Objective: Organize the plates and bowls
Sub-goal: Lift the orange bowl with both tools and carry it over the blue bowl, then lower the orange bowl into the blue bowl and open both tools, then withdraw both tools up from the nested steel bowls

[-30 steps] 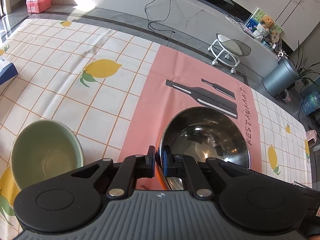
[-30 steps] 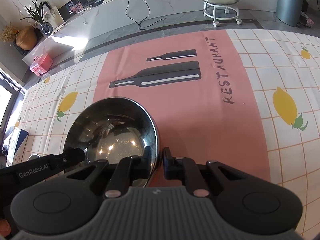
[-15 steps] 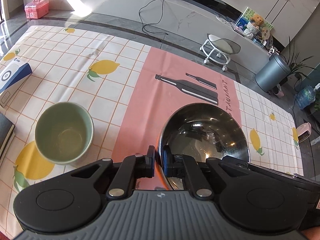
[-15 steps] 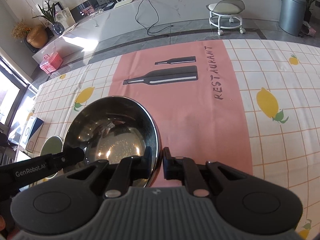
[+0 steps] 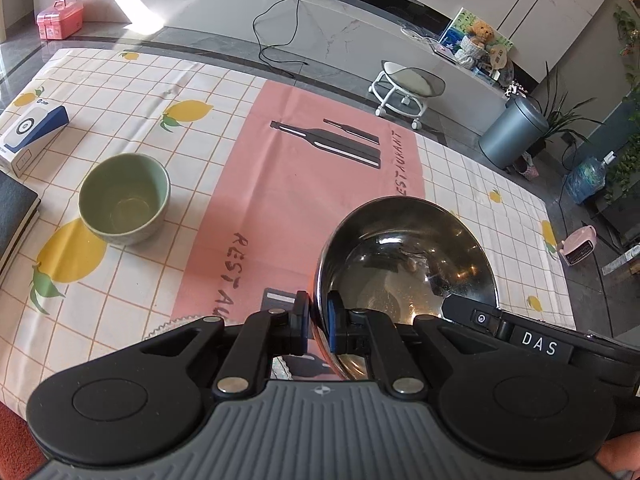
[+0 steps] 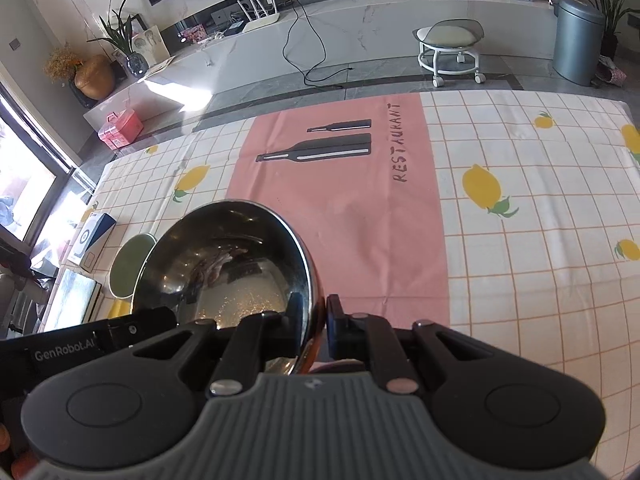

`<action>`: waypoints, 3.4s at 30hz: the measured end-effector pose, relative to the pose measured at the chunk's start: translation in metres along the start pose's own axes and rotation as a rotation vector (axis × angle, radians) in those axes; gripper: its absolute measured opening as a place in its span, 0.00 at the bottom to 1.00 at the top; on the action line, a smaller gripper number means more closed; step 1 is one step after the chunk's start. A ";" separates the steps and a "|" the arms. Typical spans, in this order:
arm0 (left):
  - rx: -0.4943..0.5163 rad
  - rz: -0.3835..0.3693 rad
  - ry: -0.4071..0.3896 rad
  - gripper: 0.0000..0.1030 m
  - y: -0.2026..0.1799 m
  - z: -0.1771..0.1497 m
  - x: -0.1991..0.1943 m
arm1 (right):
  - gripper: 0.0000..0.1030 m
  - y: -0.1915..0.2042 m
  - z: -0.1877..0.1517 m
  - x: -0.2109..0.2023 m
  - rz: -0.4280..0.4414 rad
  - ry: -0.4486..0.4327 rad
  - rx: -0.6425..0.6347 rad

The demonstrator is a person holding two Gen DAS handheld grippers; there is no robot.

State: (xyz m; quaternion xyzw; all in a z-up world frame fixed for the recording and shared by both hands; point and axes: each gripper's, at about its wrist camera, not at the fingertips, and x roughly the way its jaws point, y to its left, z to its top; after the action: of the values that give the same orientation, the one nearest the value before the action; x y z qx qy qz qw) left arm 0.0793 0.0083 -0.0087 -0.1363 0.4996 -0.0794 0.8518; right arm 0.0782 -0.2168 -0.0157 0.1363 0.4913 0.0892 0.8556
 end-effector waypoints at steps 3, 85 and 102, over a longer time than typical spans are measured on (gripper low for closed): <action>0.021 -0.021 0.022 0.10 -0.011 -0.012 -0.004 | 0.09 -0.013 -0.012 -0.013 0.002 0.000 0.023; 0.235 -0.010 0.001 0.44 -0.036 -0.039 -0.020 | 0.55 -0.015 -0.035 -0.042 -0.036 -0.039 -0.130; 0.049 0.067 -0.061 0.44 0.065 -0.011 -0.029 | 0.55 0.045 -0.021 0.009 -0.008 -0.001 -0.103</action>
State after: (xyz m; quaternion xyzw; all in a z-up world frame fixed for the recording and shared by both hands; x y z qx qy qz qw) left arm 0.0556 0.0764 -0.0103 -0.1010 0.4757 -0.0588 0.8718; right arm 0.0635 -0.1683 -0.0183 0.0903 0.4862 0.1107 0.8621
